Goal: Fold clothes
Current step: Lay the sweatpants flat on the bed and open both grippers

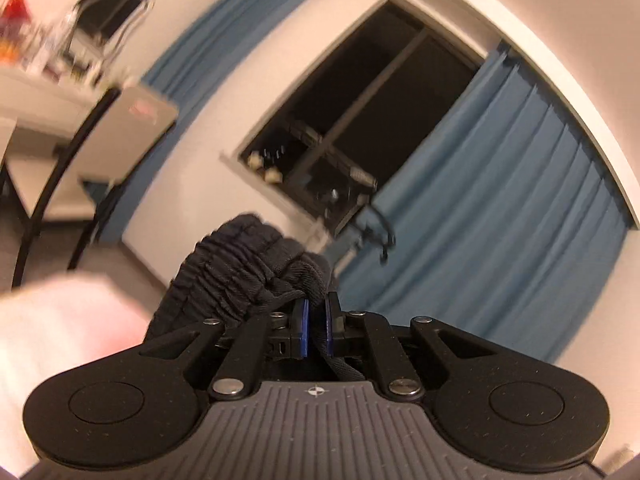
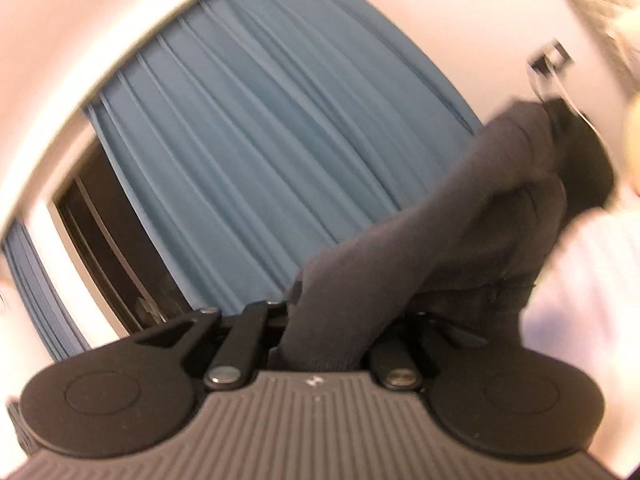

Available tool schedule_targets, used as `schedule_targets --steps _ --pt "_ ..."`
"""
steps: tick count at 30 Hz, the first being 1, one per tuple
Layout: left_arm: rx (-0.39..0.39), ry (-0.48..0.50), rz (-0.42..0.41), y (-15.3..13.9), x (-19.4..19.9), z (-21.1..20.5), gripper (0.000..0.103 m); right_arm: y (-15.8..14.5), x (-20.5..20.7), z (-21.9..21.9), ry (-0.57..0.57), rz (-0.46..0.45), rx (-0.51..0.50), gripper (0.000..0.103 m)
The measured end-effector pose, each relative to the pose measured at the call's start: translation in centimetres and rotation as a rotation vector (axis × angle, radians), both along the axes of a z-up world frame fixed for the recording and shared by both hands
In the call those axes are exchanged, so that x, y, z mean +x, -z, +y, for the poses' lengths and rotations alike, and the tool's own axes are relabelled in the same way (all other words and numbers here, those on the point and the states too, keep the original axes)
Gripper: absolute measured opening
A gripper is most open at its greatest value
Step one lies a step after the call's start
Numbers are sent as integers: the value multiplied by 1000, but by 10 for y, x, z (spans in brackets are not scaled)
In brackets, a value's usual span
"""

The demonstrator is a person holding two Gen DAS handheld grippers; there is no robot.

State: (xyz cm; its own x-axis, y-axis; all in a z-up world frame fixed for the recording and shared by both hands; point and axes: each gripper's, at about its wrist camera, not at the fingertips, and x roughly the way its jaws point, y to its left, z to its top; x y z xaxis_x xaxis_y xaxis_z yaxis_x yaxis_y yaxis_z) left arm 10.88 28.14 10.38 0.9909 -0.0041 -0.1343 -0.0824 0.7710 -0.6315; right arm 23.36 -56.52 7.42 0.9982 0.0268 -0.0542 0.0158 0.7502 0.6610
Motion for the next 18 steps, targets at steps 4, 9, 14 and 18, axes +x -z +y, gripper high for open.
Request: schedule_targets --steps 4,9,14,18 --pt "-55 22 172 88 -21 -5 10 119 -32 -13 -15 266 34 8" --pt "-78 -37 307 163 -20 -4 10 205 -59 -20 27 388 110 10" --pt "-72 -34 348 151 20 -5 21 193 -56 -14 25 426 39 32" --pt "-37 -100 442 137 12 -31 78 175 -71 4 8 463 -52 69"
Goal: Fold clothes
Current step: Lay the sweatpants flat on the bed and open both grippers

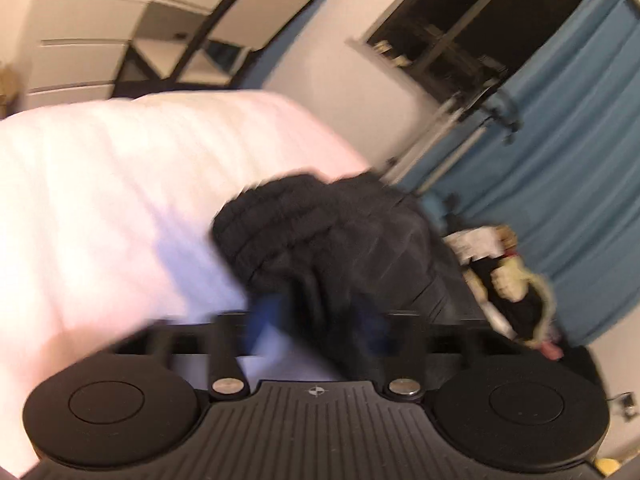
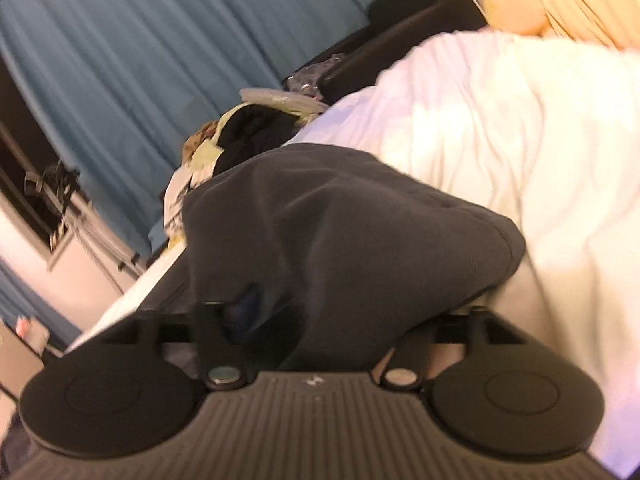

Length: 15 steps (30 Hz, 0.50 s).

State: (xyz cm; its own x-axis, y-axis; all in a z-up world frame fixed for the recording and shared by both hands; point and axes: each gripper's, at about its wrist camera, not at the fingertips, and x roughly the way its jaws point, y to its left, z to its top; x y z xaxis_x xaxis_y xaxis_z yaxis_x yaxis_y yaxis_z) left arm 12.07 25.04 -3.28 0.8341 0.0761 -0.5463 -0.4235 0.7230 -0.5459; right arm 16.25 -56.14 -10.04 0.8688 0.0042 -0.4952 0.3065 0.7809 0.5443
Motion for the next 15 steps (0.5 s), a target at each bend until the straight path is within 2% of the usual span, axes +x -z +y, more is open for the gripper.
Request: schedule_targets --steps 2,4,7,9,15 --pt "91 25 -8 -15 -11 -28 83 -9 -11 12 -25 17 -80 73" --pt "192 59 4 -28 -2 -45 89 -21 -19 24 -48 35 -148 73" --pt "306 106 28 -46 7 -69 89 -39 -37 40 -75 -10 -193 73" --pt "367 134 13 -57 6 -87 90 -52 -44 48 -104 -31 -206 73" --pt "444 195 -41 -77 -3 -129 92 -103 -55 90 -209 -109 -285 75"
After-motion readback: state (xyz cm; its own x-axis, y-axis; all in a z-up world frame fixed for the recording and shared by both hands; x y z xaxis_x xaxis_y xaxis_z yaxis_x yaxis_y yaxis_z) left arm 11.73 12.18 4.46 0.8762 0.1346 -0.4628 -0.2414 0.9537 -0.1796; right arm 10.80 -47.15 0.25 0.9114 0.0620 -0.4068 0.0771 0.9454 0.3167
